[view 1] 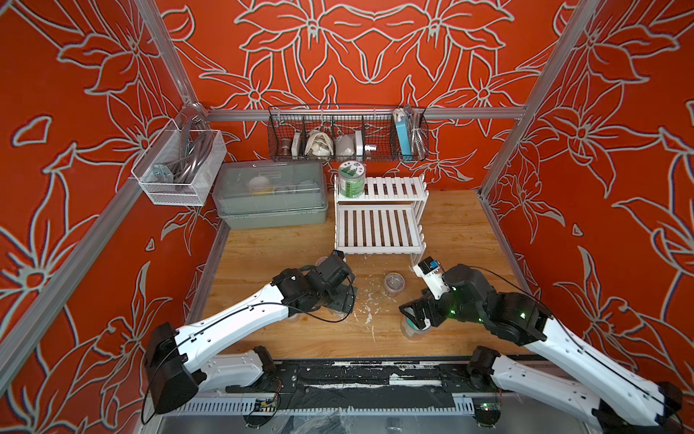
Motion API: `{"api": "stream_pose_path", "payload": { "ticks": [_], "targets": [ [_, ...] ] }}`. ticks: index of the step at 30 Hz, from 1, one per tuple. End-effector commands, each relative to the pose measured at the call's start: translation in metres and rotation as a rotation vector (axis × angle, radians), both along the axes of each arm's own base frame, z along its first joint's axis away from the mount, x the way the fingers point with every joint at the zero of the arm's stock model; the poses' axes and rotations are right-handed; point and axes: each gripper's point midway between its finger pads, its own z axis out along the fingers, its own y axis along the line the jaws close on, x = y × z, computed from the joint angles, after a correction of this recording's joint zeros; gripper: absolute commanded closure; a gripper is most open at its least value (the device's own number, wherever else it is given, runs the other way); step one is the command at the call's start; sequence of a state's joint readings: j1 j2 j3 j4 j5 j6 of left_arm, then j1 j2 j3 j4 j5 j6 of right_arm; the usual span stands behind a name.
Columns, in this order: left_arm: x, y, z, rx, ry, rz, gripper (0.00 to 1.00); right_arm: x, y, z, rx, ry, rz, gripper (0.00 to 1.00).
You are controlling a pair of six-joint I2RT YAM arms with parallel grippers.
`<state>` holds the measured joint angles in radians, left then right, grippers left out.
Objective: Place the seed container on the shelf
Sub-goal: Pick up the seed jar at the center of the board.
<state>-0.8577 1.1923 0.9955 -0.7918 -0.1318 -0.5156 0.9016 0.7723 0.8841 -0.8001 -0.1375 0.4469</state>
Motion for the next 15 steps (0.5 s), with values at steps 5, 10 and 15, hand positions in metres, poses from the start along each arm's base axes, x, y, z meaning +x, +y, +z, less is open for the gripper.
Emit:
{"api": "stream_pose_path", "payload": {
  "ticks": [5, 10, 15],
  "targets": [
    [-0.005, -0.001, -0.026, 0.046, 0.079, 0.007, 0.01, 0.0, 0.004, -0.011, -0.003, 0.037, -0.004, 0.0],
    [-0.004, 0.005, -0.043, 0.11, 0.099, 0.022, 0.01, 0.0, 0.004, -0.02, -0.019, 0.068, -0.021, 0.0],
    [-0.002, 0.002, -0.054, 0.128, 0.125, 0.021, 0.01, 0.001, 0.004, -0.019, 0.0, 0.06, -0.025, 0.0]
  ]
}}
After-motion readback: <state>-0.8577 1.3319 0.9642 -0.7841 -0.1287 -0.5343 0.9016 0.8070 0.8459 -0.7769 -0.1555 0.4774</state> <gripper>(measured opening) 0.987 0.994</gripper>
